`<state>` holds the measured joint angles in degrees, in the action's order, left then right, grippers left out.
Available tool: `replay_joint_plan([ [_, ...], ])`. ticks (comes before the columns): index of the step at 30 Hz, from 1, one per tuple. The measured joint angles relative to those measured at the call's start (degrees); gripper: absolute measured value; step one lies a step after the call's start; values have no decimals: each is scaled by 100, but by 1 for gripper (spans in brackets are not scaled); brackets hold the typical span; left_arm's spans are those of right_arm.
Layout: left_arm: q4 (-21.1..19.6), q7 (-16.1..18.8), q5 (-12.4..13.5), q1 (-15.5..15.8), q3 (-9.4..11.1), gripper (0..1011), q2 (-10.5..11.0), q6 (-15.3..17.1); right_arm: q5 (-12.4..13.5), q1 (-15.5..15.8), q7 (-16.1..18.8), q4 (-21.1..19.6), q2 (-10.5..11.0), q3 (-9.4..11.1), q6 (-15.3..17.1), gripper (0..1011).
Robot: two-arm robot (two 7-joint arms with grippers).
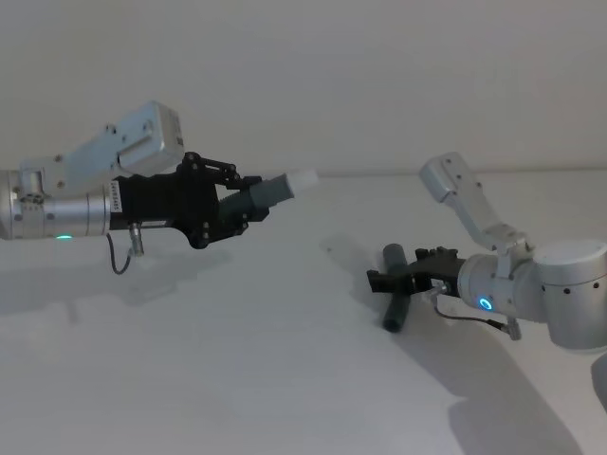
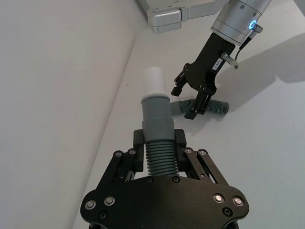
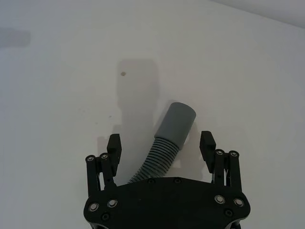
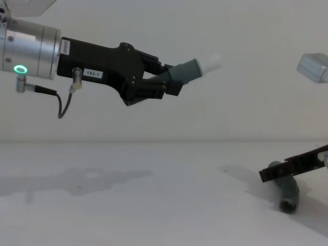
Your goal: Use both hands to pick up one end of the pipe from the table, align the ends, and insert them.
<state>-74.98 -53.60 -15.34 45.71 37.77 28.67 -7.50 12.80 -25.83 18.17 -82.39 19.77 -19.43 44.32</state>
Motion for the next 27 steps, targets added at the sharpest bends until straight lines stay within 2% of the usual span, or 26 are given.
replay_joint_plan([
  [27,0,0,0,0,0,336,-1,0,-177,-78,185,110,-1,-146,20,1001],
])
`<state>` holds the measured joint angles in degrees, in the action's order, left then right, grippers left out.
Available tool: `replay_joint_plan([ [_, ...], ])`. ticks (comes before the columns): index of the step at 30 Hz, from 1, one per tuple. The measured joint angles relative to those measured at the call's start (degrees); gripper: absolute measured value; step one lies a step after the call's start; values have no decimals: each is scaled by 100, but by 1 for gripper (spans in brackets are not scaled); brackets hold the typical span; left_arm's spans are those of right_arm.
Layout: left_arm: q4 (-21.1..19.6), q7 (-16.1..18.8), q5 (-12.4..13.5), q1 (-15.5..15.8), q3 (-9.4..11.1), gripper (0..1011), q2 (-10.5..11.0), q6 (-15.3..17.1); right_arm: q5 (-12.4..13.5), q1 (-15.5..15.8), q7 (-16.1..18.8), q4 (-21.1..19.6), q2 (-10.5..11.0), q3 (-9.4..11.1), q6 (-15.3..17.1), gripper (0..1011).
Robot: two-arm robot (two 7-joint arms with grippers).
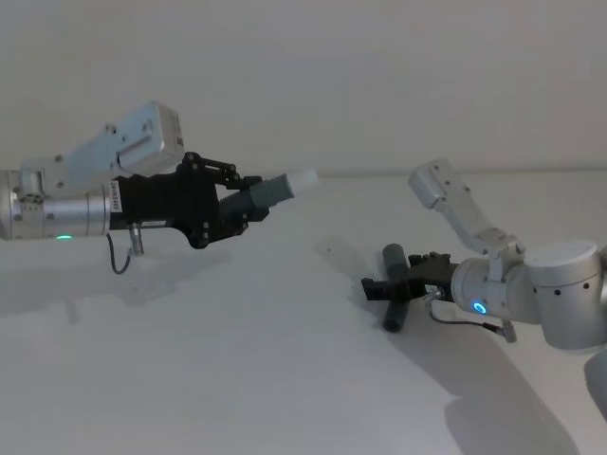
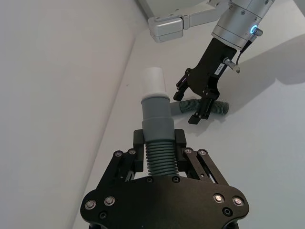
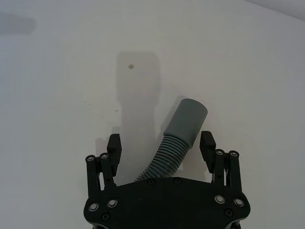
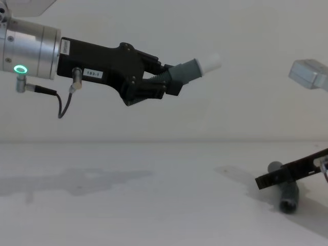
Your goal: Use both hands to pick up one end of the pipe from the table, align the ends, and insert them.
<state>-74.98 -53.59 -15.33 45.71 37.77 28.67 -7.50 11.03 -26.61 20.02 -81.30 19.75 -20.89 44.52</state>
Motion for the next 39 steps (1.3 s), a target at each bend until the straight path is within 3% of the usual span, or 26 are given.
replay_joint_plan([
  [6,0,0,0,0,0,336,0,0,-17,-12,29,15,3,-11,-16,930],
  [10,0,0,-1,0,0,336,0,0,-20,-15,35,21,3,-15,-21,827],
  [25,0,0,0,0,0,336,0,0,-31,-23,55,32,2,-25,-30,328],
  [39,0,0,0,0,0,336,0,0,-33,-26,62,36,2,-24,-35,266],
])
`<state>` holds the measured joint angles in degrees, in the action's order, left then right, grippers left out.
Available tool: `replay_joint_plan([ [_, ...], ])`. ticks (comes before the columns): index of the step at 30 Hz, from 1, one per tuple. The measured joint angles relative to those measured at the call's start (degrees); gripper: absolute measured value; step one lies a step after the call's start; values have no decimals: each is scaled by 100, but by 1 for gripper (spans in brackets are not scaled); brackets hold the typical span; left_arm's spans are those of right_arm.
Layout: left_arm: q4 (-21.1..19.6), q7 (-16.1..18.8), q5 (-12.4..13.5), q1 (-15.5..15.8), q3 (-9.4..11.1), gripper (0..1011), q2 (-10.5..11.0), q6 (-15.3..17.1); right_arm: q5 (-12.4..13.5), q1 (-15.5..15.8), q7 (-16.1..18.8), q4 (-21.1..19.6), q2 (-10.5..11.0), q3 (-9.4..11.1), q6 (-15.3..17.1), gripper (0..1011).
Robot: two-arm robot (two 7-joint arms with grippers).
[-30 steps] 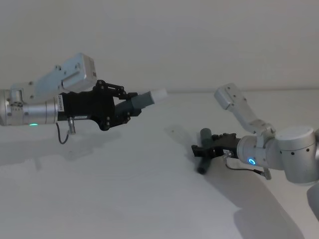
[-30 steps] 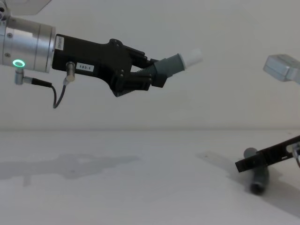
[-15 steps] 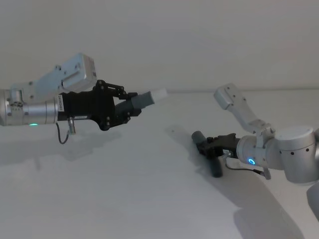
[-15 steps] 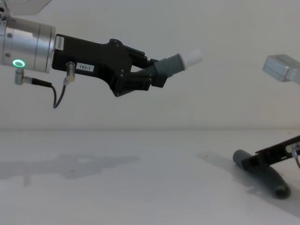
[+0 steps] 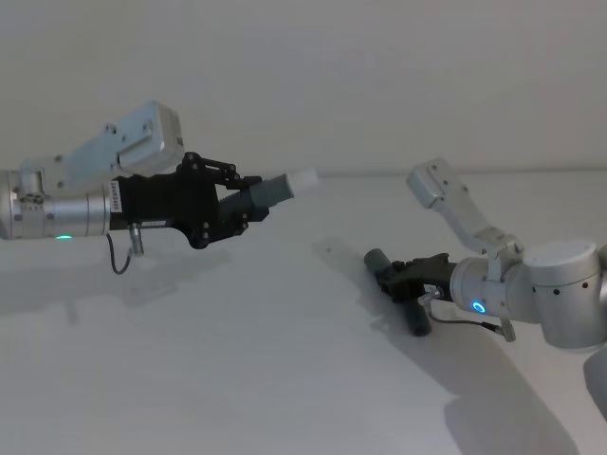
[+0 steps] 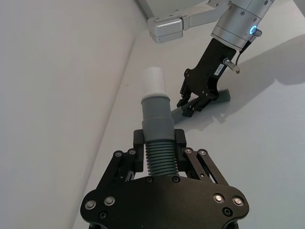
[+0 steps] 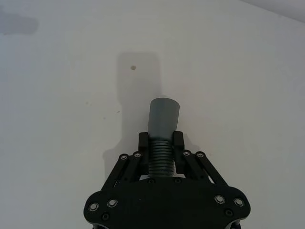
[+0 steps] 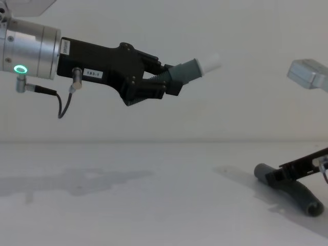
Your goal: Use both hands to pick up one end of the pipe from the table, align the ends, and insert them.
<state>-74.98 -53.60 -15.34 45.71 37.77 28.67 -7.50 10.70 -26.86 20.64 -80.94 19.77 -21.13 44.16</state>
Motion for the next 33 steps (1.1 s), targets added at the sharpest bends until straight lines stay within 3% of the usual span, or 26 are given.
replay_joint_plan([
  [18,0,0,0,0,0,336,0,0,-37,-9,72,-42,63,-29,-89,255],
  [25,0,0,0,0,0,336,0,0,-154,-56,267,-220,279,-127,-363,255],
  [33,0,0,0,0,0,336,0,0,-377,-138,611,-536,696,-303,-795,253],
])
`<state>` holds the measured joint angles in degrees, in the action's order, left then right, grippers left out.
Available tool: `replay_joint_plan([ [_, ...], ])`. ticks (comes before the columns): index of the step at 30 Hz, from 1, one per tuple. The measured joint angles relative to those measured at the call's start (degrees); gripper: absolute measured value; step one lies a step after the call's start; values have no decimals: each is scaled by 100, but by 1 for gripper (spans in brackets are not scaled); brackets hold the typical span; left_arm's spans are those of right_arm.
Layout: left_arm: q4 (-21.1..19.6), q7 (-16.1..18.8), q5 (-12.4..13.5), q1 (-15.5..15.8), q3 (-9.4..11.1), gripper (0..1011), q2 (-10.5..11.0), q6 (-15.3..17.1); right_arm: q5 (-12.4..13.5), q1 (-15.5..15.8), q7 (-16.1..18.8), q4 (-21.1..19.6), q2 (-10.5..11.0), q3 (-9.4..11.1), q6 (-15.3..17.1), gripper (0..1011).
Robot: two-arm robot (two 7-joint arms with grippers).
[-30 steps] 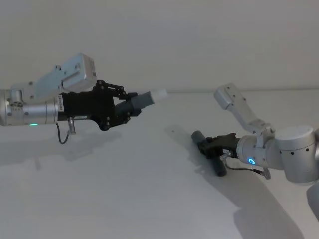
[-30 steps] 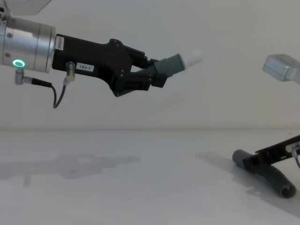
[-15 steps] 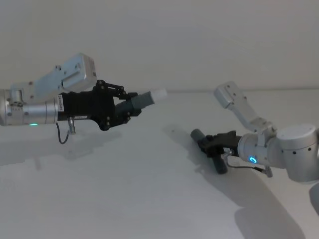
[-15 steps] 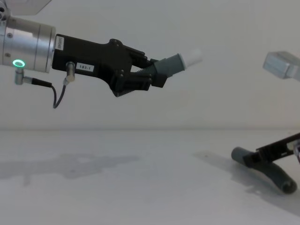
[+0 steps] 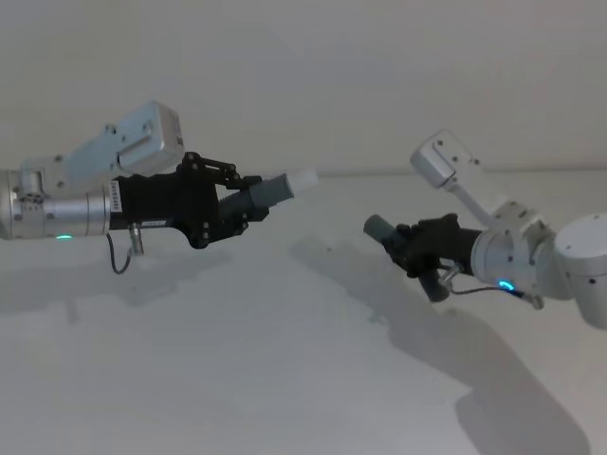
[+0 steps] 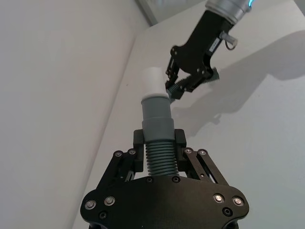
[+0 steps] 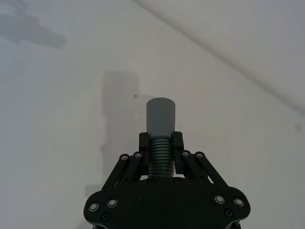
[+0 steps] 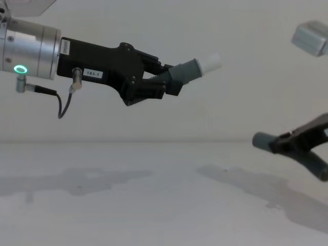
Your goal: Use both hands to pick up one end of the pipe from the table, align the ends, and insert them.
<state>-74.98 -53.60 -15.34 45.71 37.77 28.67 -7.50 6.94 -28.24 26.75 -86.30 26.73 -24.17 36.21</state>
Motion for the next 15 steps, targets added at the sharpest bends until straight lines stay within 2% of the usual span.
replay_joint_plan([
  [14,0,0,0,0,0,336,0,0,-386,-314,772,-448,725,-344,-911,253],
  [15,0,0,0,0,0,336,0,0,-386,-314,772,-448,725,-344,-911,253],
])
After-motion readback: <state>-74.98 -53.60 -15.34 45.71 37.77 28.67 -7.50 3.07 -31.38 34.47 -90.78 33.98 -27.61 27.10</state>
